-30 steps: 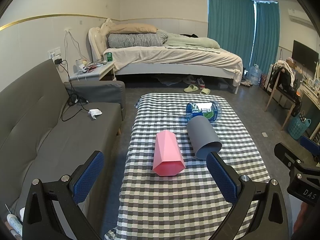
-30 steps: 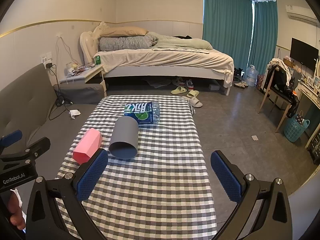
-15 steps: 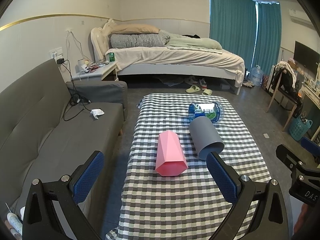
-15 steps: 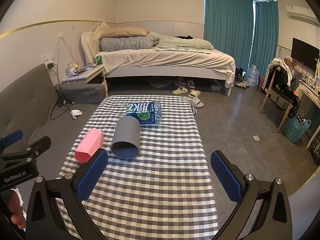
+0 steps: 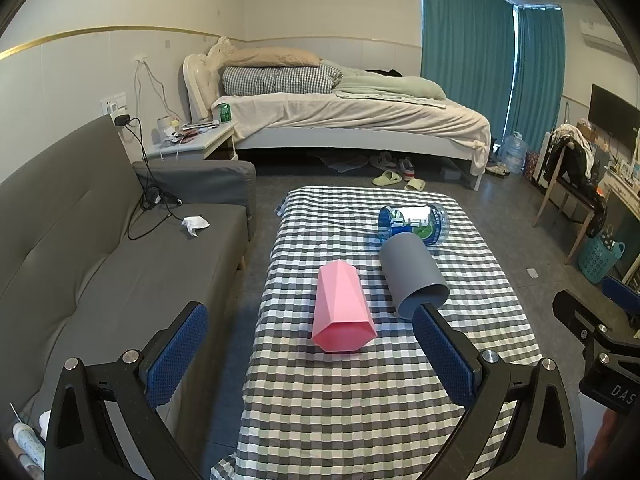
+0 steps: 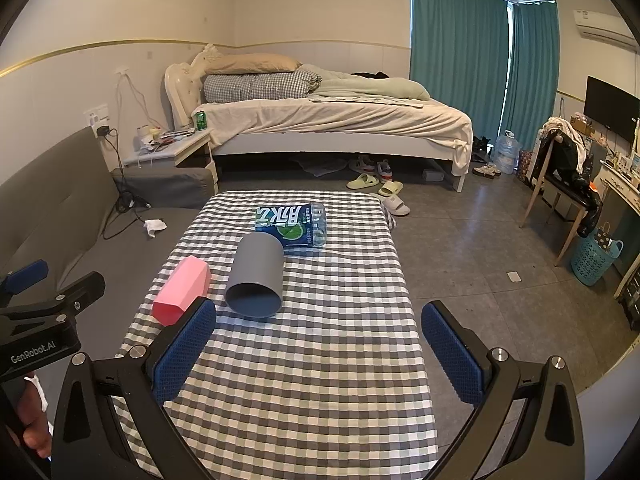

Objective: Flip cup upside down
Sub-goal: 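Move the right gripper toward the grey cup lying on its side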

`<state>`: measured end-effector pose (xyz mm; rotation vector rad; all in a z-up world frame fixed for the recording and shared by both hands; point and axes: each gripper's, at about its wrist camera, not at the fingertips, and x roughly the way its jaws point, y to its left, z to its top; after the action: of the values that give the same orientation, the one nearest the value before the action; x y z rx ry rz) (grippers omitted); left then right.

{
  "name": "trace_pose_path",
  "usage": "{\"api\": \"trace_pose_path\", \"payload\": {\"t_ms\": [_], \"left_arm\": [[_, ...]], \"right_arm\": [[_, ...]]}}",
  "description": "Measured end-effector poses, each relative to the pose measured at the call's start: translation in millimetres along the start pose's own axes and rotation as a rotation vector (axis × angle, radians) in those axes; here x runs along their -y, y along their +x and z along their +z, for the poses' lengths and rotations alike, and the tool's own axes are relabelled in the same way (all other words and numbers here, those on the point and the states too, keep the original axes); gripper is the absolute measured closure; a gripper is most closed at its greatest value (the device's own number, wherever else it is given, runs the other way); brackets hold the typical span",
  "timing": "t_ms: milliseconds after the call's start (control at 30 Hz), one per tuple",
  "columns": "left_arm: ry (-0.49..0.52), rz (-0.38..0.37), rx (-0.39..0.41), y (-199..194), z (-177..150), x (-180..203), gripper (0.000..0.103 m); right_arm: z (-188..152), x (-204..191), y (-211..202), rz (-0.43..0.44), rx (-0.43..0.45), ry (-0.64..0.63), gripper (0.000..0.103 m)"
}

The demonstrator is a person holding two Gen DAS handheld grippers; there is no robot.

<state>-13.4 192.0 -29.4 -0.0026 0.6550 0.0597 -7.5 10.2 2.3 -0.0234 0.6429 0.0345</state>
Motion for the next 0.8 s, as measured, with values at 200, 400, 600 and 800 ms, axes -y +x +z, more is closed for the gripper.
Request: {"api": "trace_pose_path", "payload": {"t_ms": [200,400,600,800], "left_arm": [[-0.001,0.002,0.002,-0.5,0.2,-0.1,0.0],[0.0,0.003,0.003,-1.5,1.8,-0.1,0.0],[0.0,0.003,0.003,-1.6,1.8,-0.4,0.0],[-0.004,0.001,-0.004,-1.1,2.9,-1.0,0.0]], "right_arm": [[1.9,0.3,-0.4,0.005,0.003,-0.001,0.0],[4.9,0.2,-3.0,0.009,0.009,-0.004,0.0],[5.9,-0.7,-3.8,0.012,0.011,-0.006,0.0],[4.4,-2.3,-3.6,0.018,0.01,-0.009,0.0]]}}
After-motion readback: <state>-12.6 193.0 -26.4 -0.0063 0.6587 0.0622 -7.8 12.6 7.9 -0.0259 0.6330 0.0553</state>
